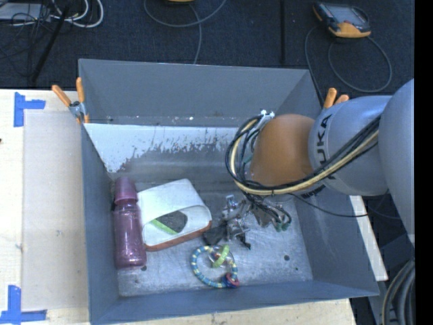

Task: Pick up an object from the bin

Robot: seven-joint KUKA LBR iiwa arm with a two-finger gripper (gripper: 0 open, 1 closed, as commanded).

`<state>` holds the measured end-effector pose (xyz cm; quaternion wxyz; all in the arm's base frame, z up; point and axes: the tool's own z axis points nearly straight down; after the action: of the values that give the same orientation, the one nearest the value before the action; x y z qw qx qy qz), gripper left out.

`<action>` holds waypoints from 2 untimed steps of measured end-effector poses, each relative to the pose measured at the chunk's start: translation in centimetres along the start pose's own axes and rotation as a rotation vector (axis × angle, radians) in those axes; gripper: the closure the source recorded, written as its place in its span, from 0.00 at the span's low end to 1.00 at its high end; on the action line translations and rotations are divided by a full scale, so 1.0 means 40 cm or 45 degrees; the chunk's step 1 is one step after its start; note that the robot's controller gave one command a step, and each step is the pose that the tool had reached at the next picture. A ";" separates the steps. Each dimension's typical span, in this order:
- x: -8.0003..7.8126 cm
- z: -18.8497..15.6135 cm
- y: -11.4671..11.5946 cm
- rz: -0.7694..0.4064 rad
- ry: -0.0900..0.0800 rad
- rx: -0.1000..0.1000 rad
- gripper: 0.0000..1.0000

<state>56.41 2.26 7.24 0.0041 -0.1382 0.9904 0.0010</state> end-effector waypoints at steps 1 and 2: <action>0.002 -0.007 0.001 0.000 0.004 -0.001 1.00; 0.008 -0.040 0.002 -0.001 0.019 -0.003 1.00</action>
Offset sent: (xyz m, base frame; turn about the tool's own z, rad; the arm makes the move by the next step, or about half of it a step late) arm 0.0002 0.0000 0.0815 0.0000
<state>56.06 2.25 8.85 -0.0035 -0.1386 0.9903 0.0009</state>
